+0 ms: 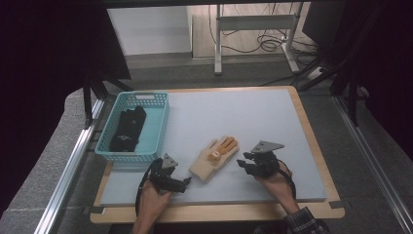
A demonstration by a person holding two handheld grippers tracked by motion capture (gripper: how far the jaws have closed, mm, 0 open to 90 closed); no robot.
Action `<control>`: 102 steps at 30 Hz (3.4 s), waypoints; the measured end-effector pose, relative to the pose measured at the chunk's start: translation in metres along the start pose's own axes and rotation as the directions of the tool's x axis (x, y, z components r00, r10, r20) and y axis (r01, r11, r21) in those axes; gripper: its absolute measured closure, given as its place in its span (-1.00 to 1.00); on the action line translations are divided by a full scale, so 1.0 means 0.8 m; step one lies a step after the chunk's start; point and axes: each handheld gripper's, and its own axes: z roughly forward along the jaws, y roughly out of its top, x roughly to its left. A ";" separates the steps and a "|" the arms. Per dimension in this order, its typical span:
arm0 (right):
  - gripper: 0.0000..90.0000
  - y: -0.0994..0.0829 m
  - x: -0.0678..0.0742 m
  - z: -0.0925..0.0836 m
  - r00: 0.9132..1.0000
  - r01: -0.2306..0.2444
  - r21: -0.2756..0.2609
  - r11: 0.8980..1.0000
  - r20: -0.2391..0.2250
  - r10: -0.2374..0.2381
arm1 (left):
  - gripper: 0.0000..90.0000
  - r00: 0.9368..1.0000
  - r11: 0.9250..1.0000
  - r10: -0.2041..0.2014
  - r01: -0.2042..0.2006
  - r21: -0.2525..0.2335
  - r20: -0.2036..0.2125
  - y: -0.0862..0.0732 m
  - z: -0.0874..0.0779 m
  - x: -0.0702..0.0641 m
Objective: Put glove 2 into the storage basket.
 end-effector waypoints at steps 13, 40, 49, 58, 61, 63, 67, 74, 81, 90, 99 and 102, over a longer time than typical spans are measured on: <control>-0.48 -0.036 -0.057 -0.028 0.992 -0.062 0.029 0.998 0.115 0.058 | -0.97 1.000 1.000 -0.001 0.001 0.002 0.001 0.000 0.000 0.000; -0.76 -0.061 -0.069 -0.019 0.987 -0.071 0.079 0.994 0.151 0.059 | -0.91 0.997 1.000 0.011 -0.012 0.012 0.078 0.013 -0.011 -0.005; -0.76 -0.061 -0.069 -0.019 0.987 -0.071 0.078 0.994 0.151 0.059 | -0.93 0.990 0.999 0.031 -0.029 -0.017 0.139 0.056 -0.013 -0.027; -0.76 -0.061 -0.069 -0.019 0.987 -0.072 0.077 0.994 0.150 0.060 | -0.94 0.990 0.997 0.057 -0.063 0.039 0.132 0.106 0.023 -0.053; -0.76 -0.061 -0.069 -0.019 0.987 -0.072 0.077 0.994 0.150 0.060 | -0.95 0.992 0.995 0.067 -0.074 0.060 0.110 0.115 0.037 -0.058; -0.76 -0.061 -0.069 -0.019 0.987 -0.073 0.078 0.994 0.150 0.060 | -0.95 0.994 0.991 0.074 -0.081 0.103 0.076 0.122 0.056 -0.062; -0.76 -0.061 -0.069 -0.019 0.987 -0.073 0.077 0.994 0.150 0.060 | -0.96 0.996 0.986 0.075 -0.082 0.142 0.057 0.124 0.073 -0.063; -0.76 -0.061 -0.069 -0.019 0.987 -0.073 0.078 0.994 0.149 0.061 | -0.67 0.997 0.984 0.055 -0.063 0.166 0.048 0.124 0.081 -0.063; -0.76 -0.061 -0.069 -0.019 0.987 -0.073 0.078 0.994 0.150 0.061 | 0.02 0.994 0.983 0.085 -0.094 0.156 0.066 0.125 0.073 -0.071; -0.76 -0.061 -0.069 -0.019 0.987 -0.073 0.078 0.994 0.150 0.061 | 0.59 0.991 0.986 0.097 -0.108 0.128 0.092 0.129 0.063 -0.065; -0.76 -0.061 -0.069 -0.019 0.987 -0.074 0.078 0.994 0.149 0.062 | 0.62 0.994 0.993 0.058 -0.067 0.094 0.097 0.146 0.043 -0.046; -0.76 -0.061 -0.069 -0.019 0.987 -0.073 0.078 0.994 0.150 0.061 | 0.62 0.996 0.995 0.048 -0.055 0.085 0.079 0.154 0.033 -0.037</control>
